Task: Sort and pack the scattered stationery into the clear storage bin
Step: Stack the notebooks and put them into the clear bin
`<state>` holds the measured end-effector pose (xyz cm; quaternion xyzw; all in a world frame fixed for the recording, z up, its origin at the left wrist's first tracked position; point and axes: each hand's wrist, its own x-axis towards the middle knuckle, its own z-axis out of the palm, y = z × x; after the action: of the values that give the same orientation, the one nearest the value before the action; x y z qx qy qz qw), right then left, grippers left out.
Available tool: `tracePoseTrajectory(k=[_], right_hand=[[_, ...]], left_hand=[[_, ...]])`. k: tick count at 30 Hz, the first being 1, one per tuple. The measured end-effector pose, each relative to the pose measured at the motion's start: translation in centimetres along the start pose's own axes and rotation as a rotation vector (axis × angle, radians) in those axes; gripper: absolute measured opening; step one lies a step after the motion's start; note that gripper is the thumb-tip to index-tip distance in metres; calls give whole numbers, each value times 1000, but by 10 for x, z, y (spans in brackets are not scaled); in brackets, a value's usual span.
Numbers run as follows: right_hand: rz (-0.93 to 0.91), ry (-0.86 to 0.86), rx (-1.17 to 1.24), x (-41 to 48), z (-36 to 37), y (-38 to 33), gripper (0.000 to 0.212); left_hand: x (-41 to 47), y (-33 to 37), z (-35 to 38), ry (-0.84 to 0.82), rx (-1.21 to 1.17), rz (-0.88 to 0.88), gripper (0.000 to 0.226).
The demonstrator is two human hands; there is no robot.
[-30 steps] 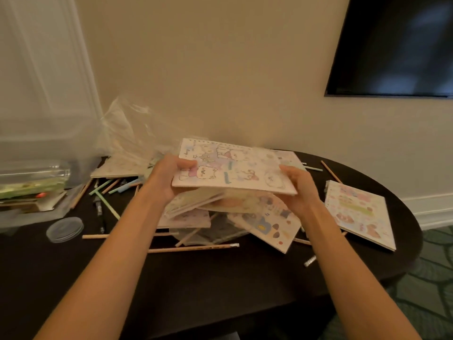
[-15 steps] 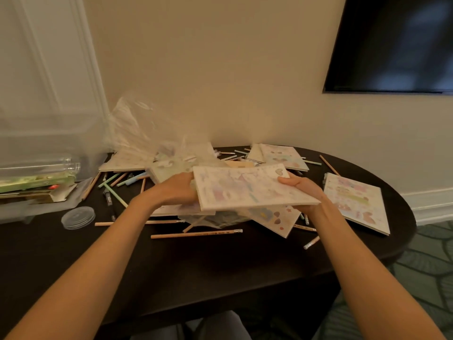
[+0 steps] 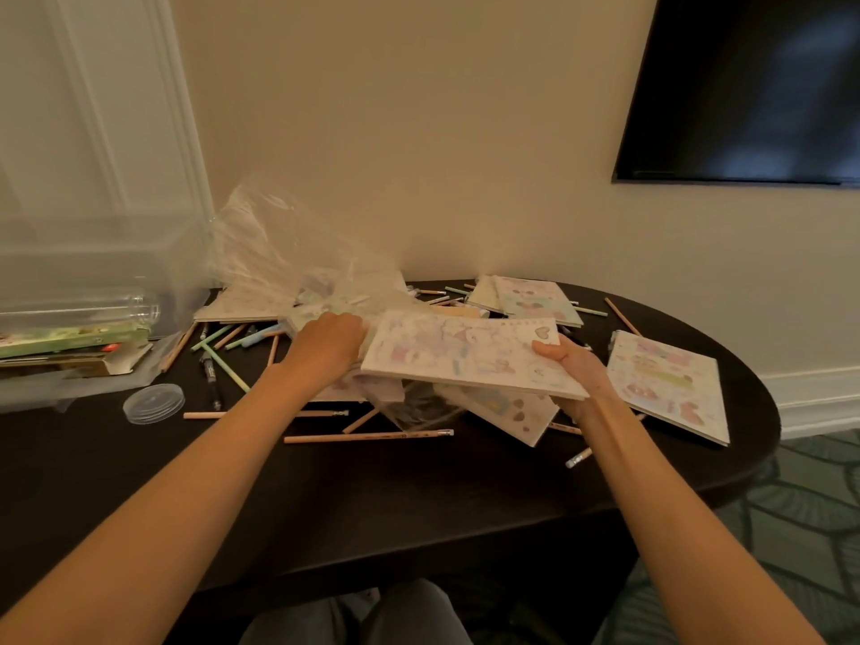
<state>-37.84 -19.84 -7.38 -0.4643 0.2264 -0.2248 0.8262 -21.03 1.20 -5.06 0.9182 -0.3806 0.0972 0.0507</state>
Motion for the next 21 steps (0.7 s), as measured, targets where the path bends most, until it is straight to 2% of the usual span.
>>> tracePoseTrajectory(k=[3, 7, 10, 13, 16, 19, 21], right_hand=[[-113, 128, -20, -5, 8, 6, 51], [-174, 232, -48, -16, 20, 15, 49], [-210, 266, -29, -22, 31, 21, 48], [-233, 291, -37, -27, 37, 23, 49], [-262, 368, -94, -28, 41, 26, 49], [-305, 419, -79, -30, 56, 35, 45], [-313, 401, -105, -34, 72, 46, 45]], left_hand=[[-5, 3, -7, -33, 81, -76, 26], [-11, 8, -13, -141, 196, -124, 26], [-13, 8, -17, -190, 208, -116, 26], [-15, 5, -18, -221, 196, -94, 15], [-16, 7, -18, -252, 162, -101, 28], [-16, 12, -20, -253, 150, -58, 19], [-16, 14, -21, -240, 153, -31, 23]])
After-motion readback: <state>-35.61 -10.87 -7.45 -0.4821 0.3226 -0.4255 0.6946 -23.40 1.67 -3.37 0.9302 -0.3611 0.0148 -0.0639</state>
